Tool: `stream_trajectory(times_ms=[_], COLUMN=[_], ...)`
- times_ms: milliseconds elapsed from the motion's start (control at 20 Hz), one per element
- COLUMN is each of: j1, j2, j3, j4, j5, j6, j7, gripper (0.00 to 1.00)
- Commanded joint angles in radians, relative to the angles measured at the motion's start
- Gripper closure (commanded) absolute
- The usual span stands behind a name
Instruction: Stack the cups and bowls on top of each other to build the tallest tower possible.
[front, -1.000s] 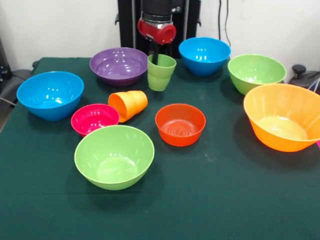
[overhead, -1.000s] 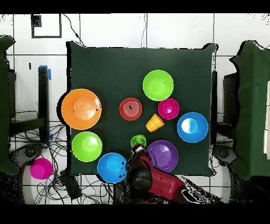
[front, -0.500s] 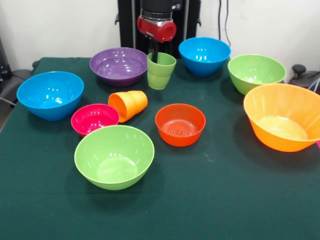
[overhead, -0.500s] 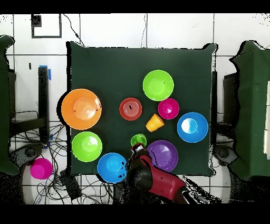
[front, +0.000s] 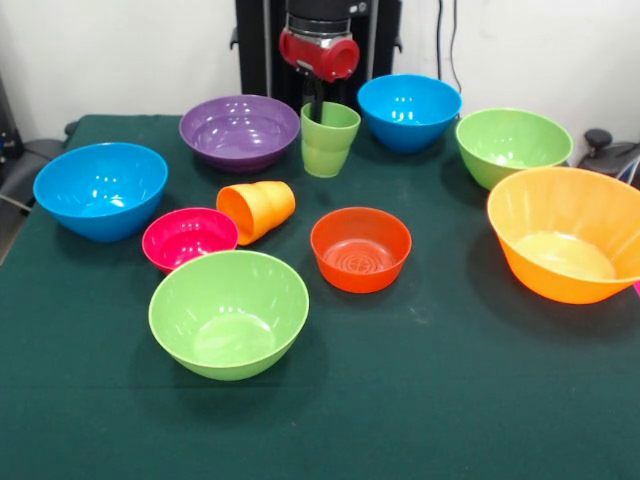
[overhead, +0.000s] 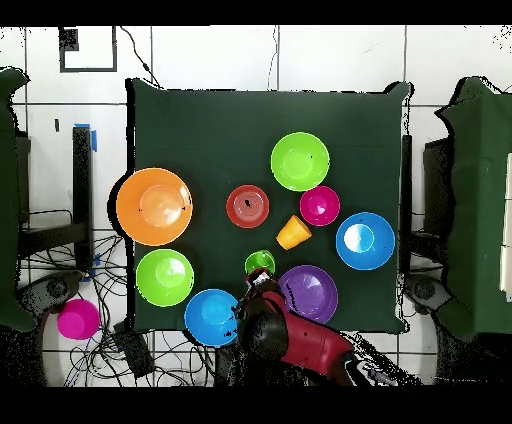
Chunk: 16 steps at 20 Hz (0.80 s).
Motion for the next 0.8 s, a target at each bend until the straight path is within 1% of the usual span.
stream_trajectory(times_ms=[50,100,300,450,550,800], j1=[-0.024,-0.034,-0.041,-0.041,-0.038,-0.03], j2=[-0.04,-0.061,-0.093,-0.124,-0.159,-0.216], j3=[0.128,0.136,0.144,0.146,0.144,0.145], j4=[-0.027,-0.027,-0.024,-0.014,-0.011,-0.02], j5=[0.037,0.037,0.04,0.047,0.055,0.069], j6=[0.203,0.231,0.276,0.312,0.356,0.433], j7=[0.1,0.092,0.09,0.095,0.091,0.084], gripper=[1.0,1.0,1.0,1.0,1.0,1.0])
